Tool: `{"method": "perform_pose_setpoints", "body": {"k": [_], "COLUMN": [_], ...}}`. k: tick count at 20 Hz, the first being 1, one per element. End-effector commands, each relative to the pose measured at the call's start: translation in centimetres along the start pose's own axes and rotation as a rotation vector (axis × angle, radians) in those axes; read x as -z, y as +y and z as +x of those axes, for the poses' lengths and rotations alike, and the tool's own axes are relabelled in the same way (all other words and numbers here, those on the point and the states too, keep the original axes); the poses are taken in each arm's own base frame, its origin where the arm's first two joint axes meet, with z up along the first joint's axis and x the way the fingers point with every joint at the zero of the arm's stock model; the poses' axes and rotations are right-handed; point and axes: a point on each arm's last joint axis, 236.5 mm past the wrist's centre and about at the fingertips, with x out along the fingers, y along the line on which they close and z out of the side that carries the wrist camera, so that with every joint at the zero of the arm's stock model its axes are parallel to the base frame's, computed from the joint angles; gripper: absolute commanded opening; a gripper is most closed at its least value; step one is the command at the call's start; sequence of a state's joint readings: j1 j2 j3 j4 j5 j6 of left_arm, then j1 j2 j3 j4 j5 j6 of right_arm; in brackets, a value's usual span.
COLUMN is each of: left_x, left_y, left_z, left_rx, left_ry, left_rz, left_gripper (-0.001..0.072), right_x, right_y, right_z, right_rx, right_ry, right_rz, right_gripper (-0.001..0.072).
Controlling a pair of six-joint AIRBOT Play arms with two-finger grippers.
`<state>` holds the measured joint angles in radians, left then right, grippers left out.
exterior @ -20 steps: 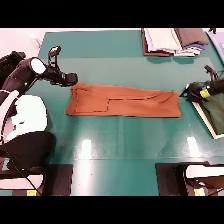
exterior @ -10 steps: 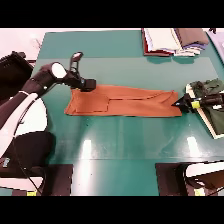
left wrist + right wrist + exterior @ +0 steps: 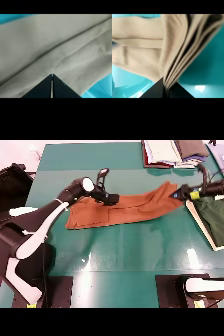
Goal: Fold the shirts.
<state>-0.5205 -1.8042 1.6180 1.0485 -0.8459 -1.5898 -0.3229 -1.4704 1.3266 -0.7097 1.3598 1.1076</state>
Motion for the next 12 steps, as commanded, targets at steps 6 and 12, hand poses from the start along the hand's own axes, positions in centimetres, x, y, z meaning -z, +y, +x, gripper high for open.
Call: {"method": "perform_pose_setpoints", "body": {"k": [6,12], "left_x": [1.7,-2.1], "left_y": [-0.7,-0.5], "left_z": [5.5,2.4], "left_rx": [0.052,0.049], "left_ry": [0.042,-0.024], "left_rz": [-0.067,-0.035], "left_gripper": [0.0026,0.0026], "right_x": [-2.4,-1.2], "right_y": [18.9,25.2], "right_z": [-2.6,-0.1], "right_rx": [-0.096,-0.172], "right_ry": [-0.094,-0.105], "right_rz": [-0.332,-0.402], "right_gripper": [0.0013,0.0014]}}
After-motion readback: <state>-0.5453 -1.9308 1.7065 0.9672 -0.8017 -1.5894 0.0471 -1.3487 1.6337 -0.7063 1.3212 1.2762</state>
